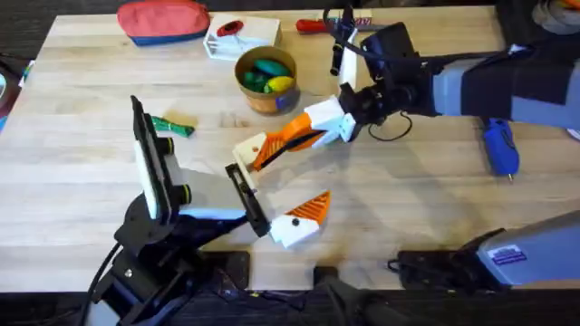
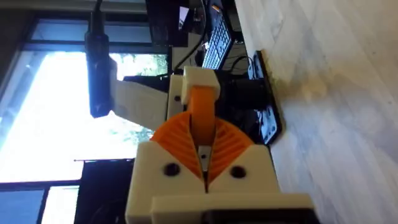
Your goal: Pick up the gripper from the table and insert it into the empty holder that is missing its gripper. Then pick up a screw, insert it into the mounting hole, and use the screwdriver to tighten it. Finally, clean up the table by picking up the vegetable and placing it into the bucket.
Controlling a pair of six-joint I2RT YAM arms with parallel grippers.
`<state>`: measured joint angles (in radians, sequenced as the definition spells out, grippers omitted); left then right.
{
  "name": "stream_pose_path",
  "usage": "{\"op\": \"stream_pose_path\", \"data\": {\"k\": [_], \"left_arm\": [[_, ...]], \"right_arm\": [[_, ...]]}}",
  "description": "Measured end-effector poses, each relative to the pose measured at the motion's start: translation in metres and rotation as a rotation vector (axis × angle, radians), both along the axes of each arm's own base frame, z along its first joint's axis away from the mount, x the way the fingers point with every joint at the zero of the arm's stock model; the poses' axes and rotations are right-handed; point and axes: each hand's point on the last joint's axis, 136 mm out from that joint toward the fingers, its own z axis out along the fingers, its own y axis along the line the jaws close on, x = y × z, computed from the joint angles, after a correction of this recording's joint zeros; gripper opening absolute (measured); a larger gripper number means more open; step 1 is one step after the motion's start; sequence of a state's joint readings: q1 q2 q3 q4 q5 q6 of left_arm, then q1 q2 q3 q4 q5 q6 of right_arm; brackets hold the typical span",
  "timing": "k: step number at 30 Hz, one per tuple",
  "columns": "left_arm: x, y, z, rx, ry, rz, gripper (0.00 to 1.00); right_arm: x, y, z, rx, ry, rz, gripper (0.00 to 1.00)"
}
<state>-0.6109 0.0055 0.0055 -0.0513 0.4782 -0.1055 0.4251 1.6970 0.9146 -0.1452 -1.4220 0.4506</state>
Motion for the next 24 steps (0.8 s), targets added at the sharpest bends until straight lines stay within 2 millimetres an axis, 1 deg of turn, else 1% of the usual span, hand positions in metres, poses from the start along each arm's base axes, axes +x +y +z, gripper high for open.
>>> {"op": "stream_pose_path", "data": {"k": [6,16,24], "left_arm": [[0.008,0.005,0.000,0.000,0.003,0.049,0.987],[0.019,0.012,0.000,-0.021,0.038,0.128,0.987],[0.029,0.019,-0.001,-0.026,0.050,0.198,0.986]], "right_arm": [[0.008,0.013,-0.001,-0.045,0.003,-0.027,0.005],[0.010,0.025,-0.010,-0.132,0.031,-0.075,0.005],[0.024,0.038,-0.010,-0.171,-0.014,-0.157,0.005]]}}
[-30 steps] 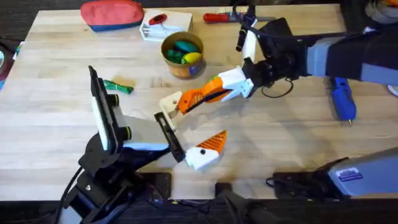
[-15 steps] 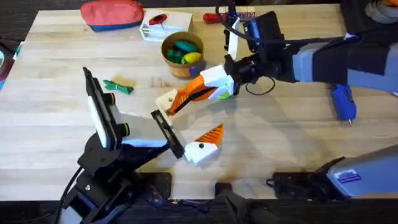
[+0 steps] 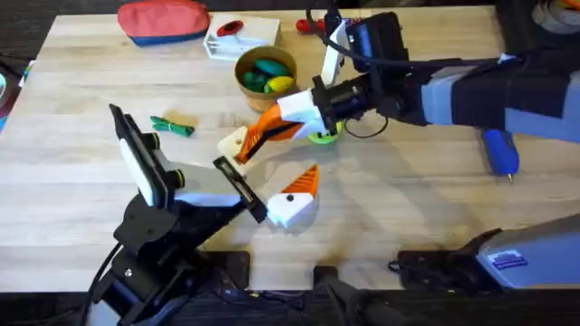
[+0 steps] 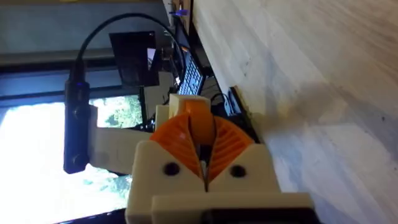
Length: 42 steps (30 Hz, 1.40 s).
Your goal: Pick up the gripper from the table and insert it into the empty holder that is missing its gripper. Then pick up a screw, insert it into the mounting hole, and use the screwdriver to tighten it. Finally, clean up the table by picking up the vegetable and placing it into the bucket.
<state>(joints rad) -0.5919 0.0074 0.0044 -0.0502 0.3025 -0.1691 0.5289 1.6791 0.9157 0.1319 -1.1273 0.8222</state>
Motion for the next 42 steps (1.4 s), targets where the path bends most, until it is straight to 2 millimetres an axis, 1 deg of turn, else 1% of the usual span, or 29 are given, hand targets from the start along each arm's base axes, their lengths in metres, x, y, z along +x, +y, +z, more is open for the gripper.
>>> {"op": "stream_pose_path", "data": {"k": [7,22,26,34,42], "left_arm": [[0.007,0.006,-0.001,0.005,0.001,0.058,0.987],[0.013,0.011,-0.002,0.009,0.002,0.101,0.988],[0.014,0.012,-0.002,0.011,0.000,0.113,0.988],[0.019,0.017,0.000,0.013,-0.011,0.154,0.988],[0.026,0.025,-0.003,0.007,0.012,0.217,0.986]], "right_arm": [[0.006,0.008,0.000,-0.019,-0.014,-0.044,0.005],[0.012,0.011,-0.002,-0.037,-0.008,-0.083,0.005],[0.014,0.011,0.000,-0.030,-0.017,-0.088,0.005],[0.030,0.005,0.002,-0.027,-0.033,-0.146,0.005],[0.026,0.020,-0.002,-0.059,-0.051,-0.170,0.005]]}}
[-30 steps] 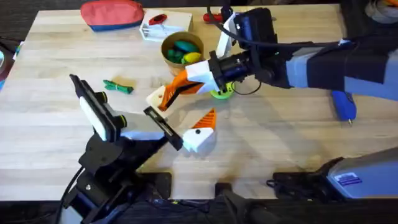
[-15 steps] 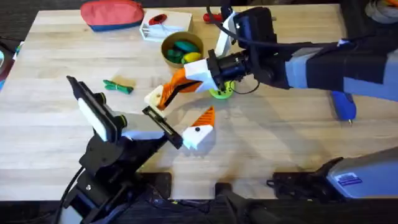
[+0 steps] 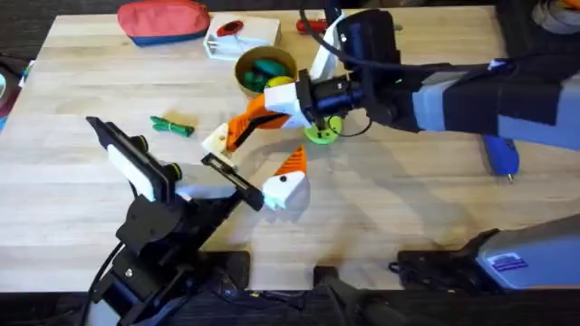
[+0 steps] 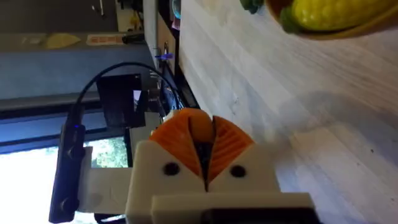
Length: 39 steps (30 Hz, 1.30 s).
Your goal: Pick up the gripper from the table and insert it into the empty holder that is missing its gripper. Then pick up a screw, insert it into the mounting hole, and use the screwdriver to tighten it. Finally, clean up the table by picking up the vegetable and placing it into the bucket.
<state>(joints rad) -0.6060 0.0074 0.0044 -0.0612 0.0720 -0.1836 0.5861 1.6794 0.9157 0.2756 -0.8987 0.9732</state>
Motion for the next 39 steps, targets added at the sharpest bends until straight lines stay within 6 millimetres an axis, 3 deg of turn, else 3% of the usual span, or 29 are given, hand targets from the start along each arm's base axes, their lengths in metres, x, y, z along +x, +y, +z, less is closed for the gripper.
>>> {"op": "stream_pose_path", "data": {"k": [10,24,39], "left_arm": [[0.007,0.010,0.002,-0.042,0.023,0.070,0.988],[0.006,0.007,0.001,-0.039,0.026,0.051,0.987],[-0.003,-0.004,0.004,0.026,-0.044,-0.037,0.986]], "right_arm": [[-0.010,0.025,0.004,-0.003,-0.054,-0.010,0.005],[-0.014,0.024,0.001,-0.007,-0.105,0.027,0.005],[-0.021,0.010,0.011,0.071,-0.211,0.168,0.004]]}}
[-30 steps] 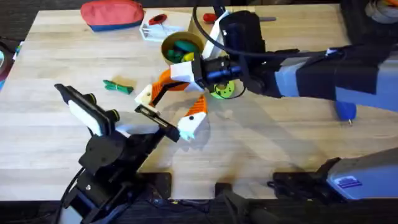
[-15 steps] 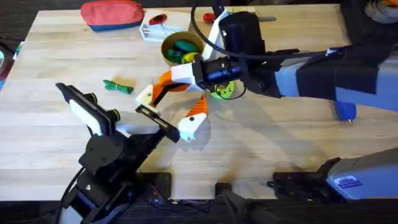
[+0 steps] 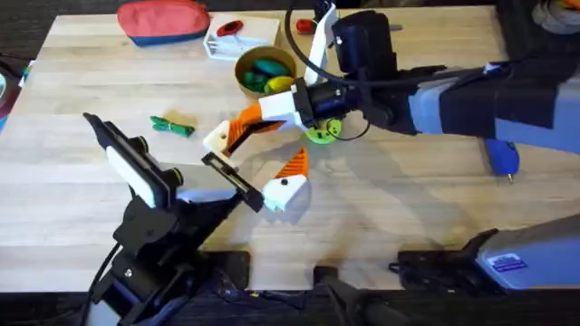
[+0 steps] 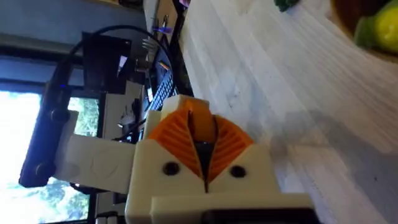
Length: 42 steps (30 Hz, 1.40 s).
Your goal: Pick up the gripper from the table and insert it into the empty holder that is missing its gripper. Then pick up a screw, insert it into the mounting hole, and use the screwdriver to tighten it. Finally, clean up the table by picking up the vegetable and placing it into the bucket.
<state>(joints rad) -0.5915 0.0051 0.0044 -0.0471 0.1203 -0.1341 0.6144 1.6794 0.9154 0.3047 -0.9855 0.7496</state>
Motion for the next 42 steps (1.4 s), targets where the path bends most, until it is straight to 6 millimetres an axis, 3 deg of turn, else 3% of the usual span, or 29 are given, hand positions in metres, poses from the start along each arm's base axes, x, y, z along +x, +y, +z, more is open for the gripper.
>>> {"op": "stream_pose_path", "data": {"k": [4,12,22,27,32,37,42], "left_arm": [[-0.001,-0.001,-0.001,0.001,0.003,-0.007,0.986],[-0.001,-0.001,-0.003,0.007,0.011,-0.012,0.986],[-0.012,-0.013,-0.001,0.018,-0.010,-0.095,0.986],[-0.013,-0.014,-0.003,0.025,-0.007,-0.102,0.985],[-0.013,-0.014,-0.003,0.026,-0.006,-0.105,0.985],[-0.016,-0.017,-0.003,0.025,-0.006,-0.129,0.986],[-0.027,-0.026,-0.001,0.017,-0.009,-0.211,0.986]], "right_arm": [[-0.002,-0.002,-0.002,-0.005,-0.005,0.011,0.013],[-0.005,-0.003,-0.003,-0.002,-0.020,0.032,0.152],[-0.024,-0.004,0.004,0.049,0.014,0.137,0.524],[-0.028,-0.005,0.007,0.068,0.021,0.167,0.908],[-0.028,-0.007,0.008,0.075,0.009,0.172,0.991],[-0.005,-0.018,0.005,0.067,-0.049,0.105,0.993],[0.041,-0.047,-0.002,0.025,-0.151,-0.042,0.993]]}}
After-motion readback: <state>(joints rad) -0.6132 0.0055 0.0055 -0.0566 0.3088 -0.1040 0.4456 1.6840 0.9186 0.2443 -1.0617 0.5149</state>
